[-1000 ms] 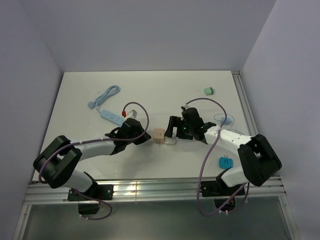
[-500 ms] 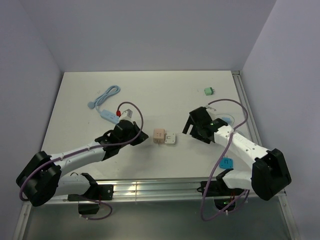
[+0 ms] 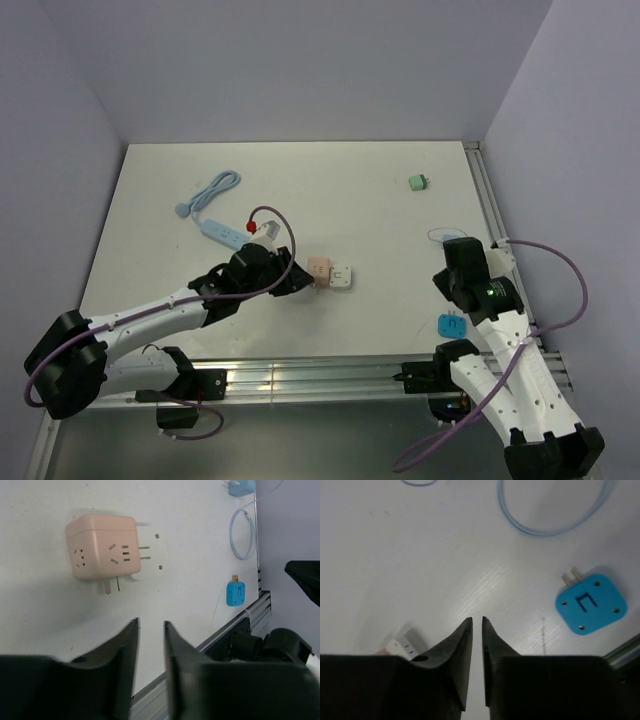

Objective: Insert the plug

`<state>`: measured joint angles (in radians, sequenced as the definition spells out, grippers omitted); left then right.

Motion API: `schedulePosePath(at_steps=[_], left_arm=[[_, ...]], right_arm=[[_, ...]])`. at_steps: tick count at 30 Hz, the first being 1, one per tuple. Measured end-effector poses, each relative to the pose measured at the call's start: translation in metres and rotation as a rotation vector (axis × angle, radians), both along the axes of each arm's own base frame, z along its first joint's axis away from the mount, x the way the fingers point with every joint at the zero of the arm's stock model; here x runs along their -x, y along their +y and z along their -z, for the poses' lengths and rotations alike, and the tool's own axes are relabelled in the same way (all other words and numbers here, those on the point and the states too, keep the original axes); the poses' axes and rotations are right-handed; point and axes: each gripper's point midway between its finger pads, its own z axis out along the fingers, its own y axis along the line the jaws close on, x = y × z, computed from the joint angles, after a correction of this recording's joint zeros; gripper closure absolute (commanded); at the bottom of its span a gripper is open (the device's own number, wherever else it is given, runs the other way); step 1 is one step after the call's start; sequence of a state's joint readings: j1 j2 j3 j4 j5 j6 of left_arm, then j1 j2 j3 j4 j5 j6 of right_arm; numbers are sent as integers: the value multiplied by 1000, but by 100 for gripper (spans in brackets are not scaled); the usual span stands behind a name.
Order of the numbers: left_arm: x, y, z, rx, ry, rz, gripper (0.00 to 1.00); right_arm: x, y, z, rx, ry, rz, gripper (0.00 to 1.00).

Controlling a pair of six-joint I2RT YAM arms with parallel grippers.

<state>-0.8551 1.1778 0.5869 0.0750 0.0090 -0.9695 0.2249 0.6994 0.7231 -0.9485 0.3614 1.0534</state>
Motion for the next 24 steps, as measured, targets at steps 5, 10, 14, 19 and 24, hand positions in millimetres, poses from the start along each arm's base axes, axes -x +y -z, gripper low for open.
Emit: schedulePosePath(at_steps=[5, 10, 14, 19, 24], left_arm=[[4, -3, -18, 42, -37, 34, 48], [7, -4, -22, 50, -49, 58, 45], [8, -4, -23, 53, -51, 65, 43], [9, -3, -34, 76, -75, 64, 42], [8, -1, -43, 87, -100, 60, 41]], right_arm=[[24, -19, 39, 21, 215, 107, 100], [44, -25, 70, 48, 452, 160, 100], [57, -32, 80, 87, 567, 202, 100], [65, -39, 84, 124, 630, 233, 100], [71, -43, 90, 159, 708, 238, 100]])
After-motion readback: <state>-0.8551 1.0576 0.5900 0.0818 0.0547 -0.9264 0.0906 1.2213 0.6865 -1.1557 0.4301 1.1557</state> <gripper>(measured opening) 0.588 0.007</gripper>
